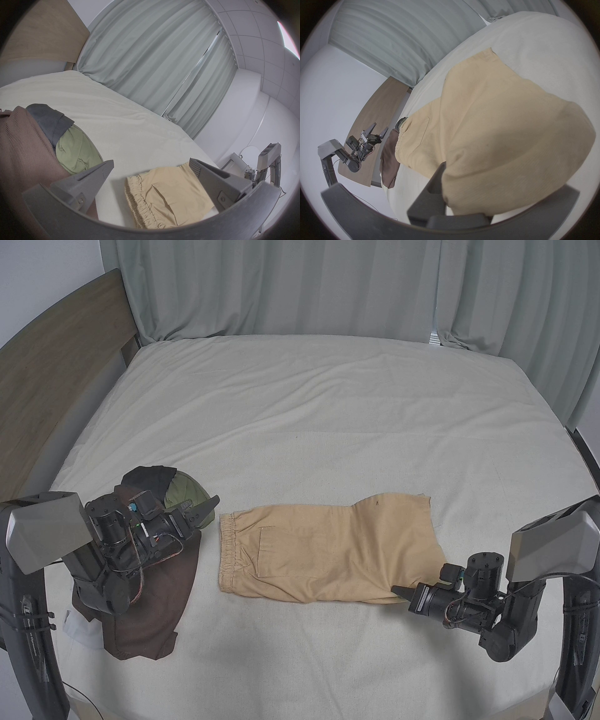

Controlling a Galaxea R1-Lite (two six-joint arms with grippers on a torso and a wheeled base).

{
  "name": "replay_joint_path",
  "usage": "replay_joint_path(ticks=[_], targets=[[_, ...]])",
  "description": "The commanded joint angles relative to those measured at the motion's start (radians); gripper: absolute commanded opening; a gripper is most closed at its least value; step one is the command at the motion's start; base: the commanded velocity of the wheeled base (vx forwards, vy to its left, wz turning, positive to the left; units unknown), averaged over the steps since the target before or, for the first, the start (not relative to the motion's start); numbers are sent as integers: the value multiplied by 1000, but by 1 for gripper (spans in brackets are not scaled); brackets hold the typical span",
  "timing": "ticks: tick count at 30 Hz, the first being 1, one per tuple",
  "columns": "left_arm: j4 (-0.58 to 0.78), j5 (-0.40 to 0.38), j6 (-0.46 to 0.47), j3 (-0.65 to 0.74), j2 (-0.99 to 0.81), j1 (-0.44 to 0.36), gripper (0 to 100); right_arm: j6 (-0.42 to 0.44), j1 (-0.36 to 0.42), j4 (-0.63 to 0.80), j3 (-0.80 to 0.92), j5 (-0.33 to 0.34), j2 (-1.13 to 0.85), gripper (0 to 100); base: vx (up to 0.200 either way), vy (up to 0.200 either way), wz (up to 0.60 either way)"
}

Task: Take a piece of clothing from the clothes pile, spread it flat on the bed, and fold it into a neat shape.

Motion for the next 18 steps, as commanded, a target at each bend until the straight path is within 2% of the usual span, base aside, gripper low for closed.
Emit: replay_joint_path(ticks=[1, 14, 15, 18], targets=[[0, -3, -1, -5, 2, 3, 100, -9, -1, 0, 26, -3, -16, 0, 0, 0, 0], [-2, -23, 3, -14, 13, 0, 100, -10, -5, -1, 59, -3, -1, 0, 0, 0, 0], [-2, -32, 3, -16, 10, 1, 100, -10, -5, -1, 62, -3, -1, 100, 0, 0, 0], [-2, -40, 3, -17, 10, 1, 100, -10, -5, -1, 68, -2, -1, 100, 0, 0, 0]])
